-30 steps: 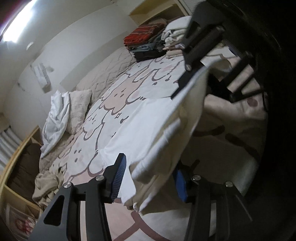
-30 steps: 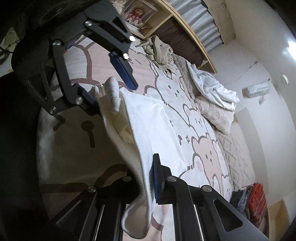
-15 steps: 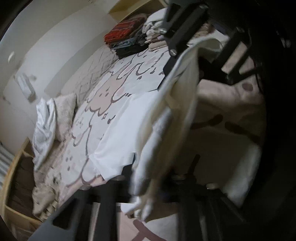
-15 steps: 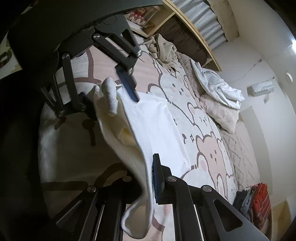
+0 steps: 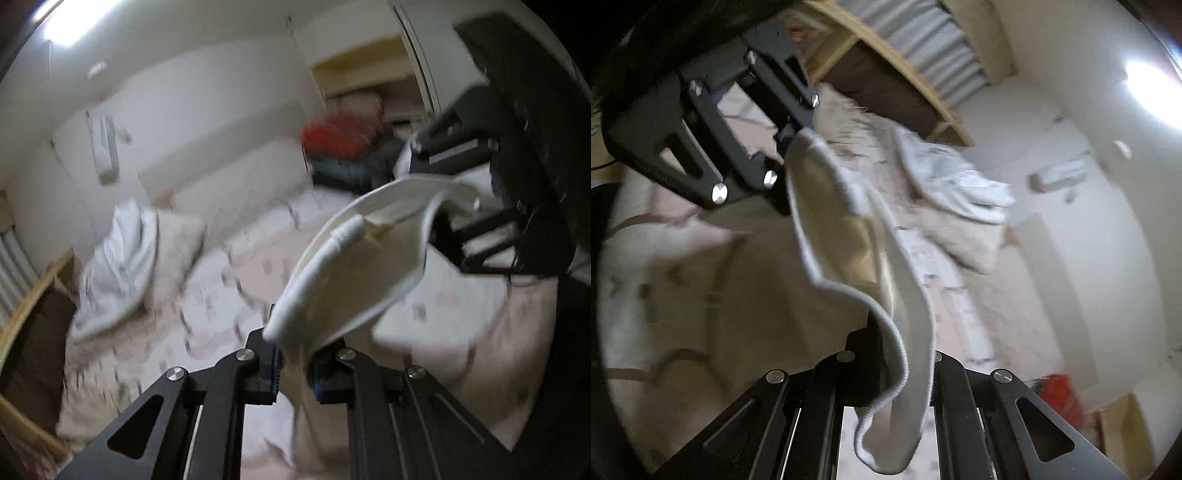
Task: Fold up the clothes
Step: 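Carry the lifted shirt with both tools toward the stack of folded clothes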
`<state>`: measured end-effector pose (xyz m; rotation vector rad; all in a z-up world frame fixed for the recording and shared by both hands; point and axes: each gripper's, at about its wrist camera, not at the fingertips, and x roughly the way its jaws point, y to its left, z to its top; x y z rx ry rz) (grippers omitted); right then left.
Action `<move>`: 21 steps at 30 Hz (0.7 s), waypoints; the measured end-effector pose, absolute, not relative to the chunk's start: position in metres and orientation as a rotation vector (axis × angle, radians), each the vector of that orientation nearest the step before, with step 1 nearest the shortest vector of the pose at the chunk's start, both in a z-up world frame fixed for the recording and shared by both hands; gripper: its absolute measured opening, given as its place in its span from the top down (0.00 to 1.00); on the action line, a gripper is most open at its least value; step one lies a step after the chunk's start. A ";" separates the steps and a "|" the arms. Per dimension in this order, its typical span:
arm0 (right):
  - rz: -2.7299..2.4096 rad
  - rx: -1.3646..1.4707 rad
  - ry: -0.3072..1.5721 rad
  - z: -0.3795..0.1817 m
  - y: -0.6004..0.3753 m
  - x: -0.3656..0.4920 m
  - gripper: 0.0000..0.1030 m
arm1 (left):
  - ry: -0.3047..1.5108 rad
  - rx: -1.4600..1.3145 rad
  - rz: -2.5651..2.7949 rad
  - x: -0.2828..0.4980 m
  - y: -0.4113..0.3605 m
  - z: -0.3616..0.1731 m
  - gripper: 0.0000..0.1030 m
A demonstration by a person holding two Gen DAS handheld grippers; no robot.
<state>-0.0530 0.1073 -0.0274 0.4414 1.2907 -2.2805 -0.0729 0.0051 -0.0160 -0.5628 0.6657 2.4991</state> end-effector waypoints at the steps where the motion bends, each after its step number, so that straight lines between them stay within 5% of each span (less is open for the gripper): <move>1: -2.311 0.450 1.292 -0.012 0.114 -0.064 0.94 | 0.645 -0.534 2.486 -0.081 0.014 0.001 0.88; 12: -2.680 0.620 1.304 0.156 0.274 -0.143 0.94 | 0.404 -0.364 2.296 -0.176 0.179 0.151 0.88; 21: -2.962 0.799 1.325 0.193 0.439 -0.204 0.94 | 0.250 -0.391 2.187 -0.246 0.346 0.174 0.88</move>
